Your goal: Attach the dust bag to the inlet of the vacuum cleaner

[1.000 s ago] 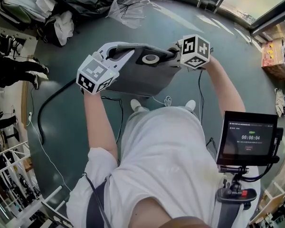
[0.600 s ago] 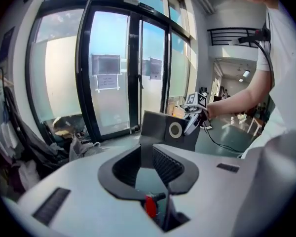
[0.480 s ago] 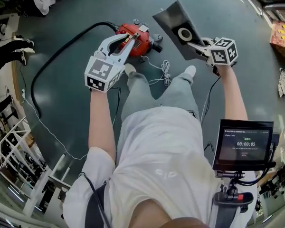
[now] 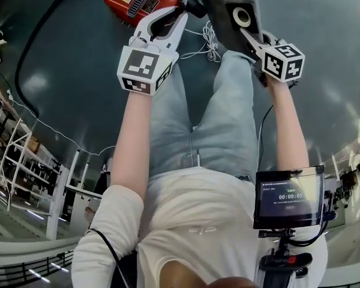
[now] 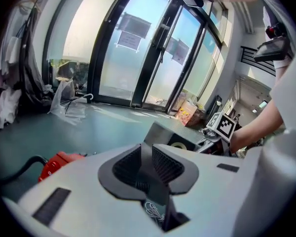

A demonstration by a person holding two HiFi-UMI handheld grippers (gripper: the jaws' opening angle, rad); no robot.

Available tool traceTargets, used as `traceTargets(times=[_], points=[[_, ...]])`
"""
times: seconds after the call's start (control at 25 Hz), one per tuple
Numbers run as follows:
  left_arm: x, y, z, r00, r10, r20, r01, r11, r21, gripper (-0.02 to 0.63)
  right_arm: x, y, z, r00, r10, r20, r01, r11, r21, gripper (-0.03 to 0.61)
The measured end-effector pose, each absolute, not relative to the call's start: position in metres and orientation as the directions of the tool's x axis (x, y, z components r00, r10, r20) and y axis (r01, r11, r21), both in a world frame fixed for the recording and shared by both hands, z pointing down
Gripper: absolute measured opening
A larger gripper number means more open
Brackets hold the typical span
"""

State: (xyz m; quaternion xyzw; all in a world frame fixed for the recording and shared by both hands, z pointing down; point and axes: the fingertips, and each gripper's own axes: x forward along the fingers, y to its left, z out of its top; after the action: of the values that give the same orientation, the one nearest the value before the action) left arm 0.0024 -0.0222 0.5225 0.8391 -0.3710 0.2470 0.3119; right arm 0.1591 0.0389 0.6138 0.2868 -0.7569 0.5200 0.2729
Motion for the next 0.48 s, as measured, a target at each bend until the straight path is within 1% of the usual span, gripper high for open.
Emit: traceTargets(times=[0.16, 0.28, 0.36, 0.48], points=[[-0.034, 0.011, 0.589, 0.607, -0.412, 0.679, -0.757, -0.560, 0.336, 0.057, 0.095, 0.083, 0.692, -0.623, -0.140, 0.770, -0.774, 0.253, -0.580, 0.032], [-0.058, 0.011, 0.602, 0.608, -0.404, 0.684, -0.750, -0.575, 0.327, 0.057, 0.048, 0.087, 0.709, -0.599, -0.133, 0.790, -0.790, 0.264, -0.554, 0.032], [-0.058, 0.008, 0.603, 0.608, -0.405, 0.682, -0.748, -0.581, 0.321, 0.058, 0.035, 0.086, 0.716, -0.583, -0.129, 0.802, -0.798, 0.273, -0.537, 0.032], [-0.043, 0.008, 0.603, 0.608, -0.416, 0.676, -0.747, -0.589, 0.310, 0.058, 0.037, 0.087, 0.723, -0.550, -0.120, 0.827, -0.810, 0.320, -0.492, 0.032]])
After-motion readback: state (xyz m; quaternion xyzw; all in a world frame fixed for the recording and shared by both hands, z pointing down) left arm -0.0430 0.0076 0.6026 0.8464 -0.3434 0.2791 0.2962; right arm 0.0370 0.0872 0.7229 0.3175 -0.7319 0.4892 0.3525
